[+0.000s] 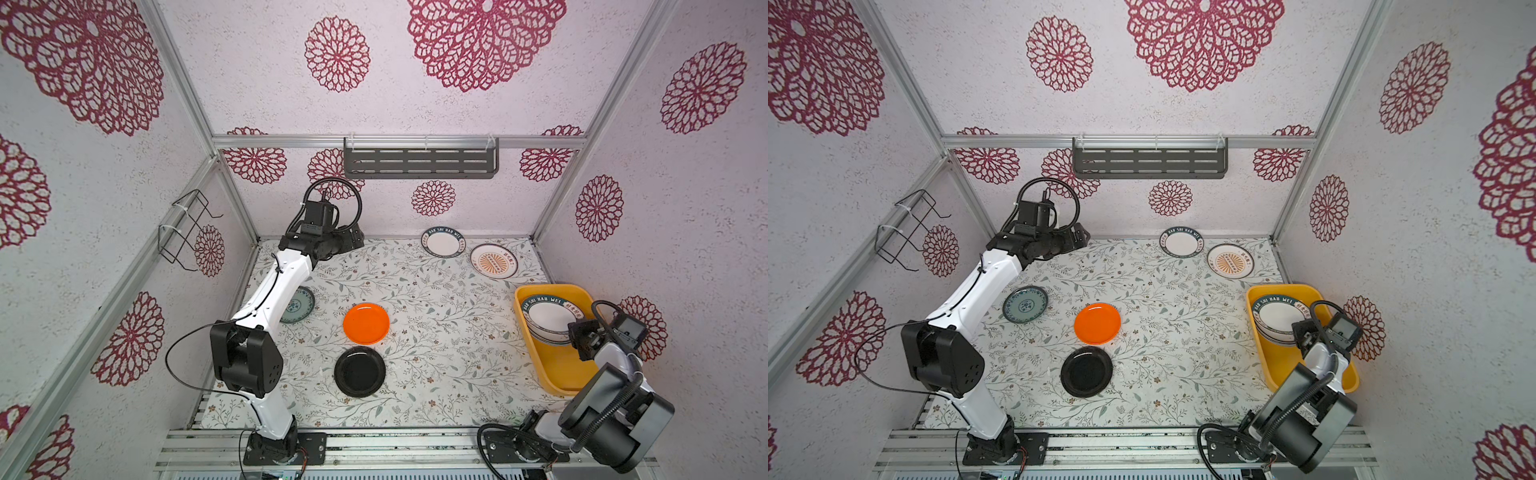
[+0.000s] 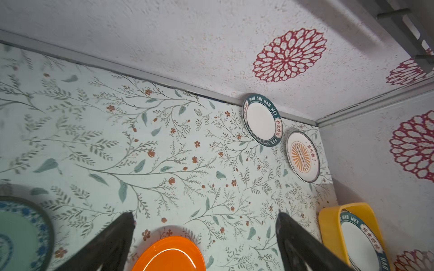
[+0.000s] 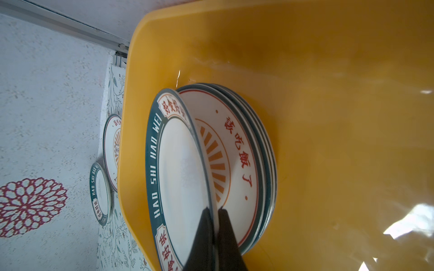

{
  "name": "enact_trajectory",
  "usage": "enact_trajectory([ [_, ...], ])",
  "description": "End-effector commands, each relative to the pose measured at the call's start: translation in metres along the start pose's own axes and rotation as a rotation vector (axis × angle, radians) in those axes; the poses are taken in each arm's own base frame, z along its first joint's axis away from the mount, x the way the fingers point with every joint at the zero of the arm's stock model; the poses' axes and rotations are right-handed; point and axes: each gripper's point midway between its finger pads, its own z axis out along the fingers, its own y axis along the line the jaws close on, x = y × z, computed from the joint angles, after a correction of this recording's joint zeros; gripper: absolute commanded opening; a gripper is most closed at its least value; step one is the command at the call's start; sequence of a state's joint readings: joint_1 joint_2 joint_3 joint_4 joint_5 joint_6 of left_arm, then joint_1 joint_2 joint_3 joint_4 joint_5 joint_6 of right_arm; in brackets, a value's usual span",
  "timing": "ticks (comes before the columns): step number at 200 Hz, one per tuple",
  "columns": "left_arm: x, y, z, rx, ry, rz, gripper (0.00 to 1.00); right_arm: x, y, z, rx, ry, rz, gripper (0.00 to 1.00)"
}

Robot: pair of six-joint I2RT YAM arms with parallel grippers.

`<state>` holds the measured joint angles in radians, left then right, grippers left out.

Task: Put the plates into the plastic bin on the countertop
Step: 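Lower the green plate onto the stack in the bin and open the right gripper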

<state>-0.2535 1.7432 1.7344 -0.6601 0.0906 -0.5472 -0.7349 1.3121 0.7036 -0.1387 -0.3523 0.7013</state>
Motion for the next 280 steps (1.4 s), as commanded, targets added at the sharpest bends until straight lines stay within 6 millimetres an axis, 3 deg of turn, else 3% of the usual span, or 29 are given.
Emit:
enact_trajectory([
  [1, 0.000, 0.003, -0.020, -0.050, -0.018, 0.025, 0.97, -0.001, 0.020, 0.000, -0.088, 0.046, -0.062, 0.00],
  [41, -0.003, -0.007, -0.035, -0.024, -0.036, -0.023, 0.97, -0.004, 0.020, 0.012, -0.104, 0.090, -0.053, 0.00],
  [75, -0.008, -0.023, -0.033, 0.023, -0.055, -0.051, 0.97, -0.006, 0.010, 0.018, -0.070, 0.069, -0.031, 0.00],
  [151, -0.010, -0.061, -0.021, 0.128, -0.100, -0.021, 0.97, -0.004, 0.007, 0.006, -0.047, 0.034, -0.069, 0.00],
  [190, -0.008, -0.071, -0.019, 0.178, -0.119, -0.009, 0.97, -0.005, 0.006, -0.008, -0.034, 0.002, -0.088, 0.00],
  [213, -0.005, -0.072, -0.014, 0.191, -0.113, 0.001, 0.97, -0.001, 0.007, -0.005, -0.047, 0.014, -0.075, 0.22],
  [280, -0.005, -0.080, -0.004, 0.215, -0.090, 0.021, 0.97, -0.002, 0.001, -0.011, -0.004, 0.003, -0.078, 0.64],
])
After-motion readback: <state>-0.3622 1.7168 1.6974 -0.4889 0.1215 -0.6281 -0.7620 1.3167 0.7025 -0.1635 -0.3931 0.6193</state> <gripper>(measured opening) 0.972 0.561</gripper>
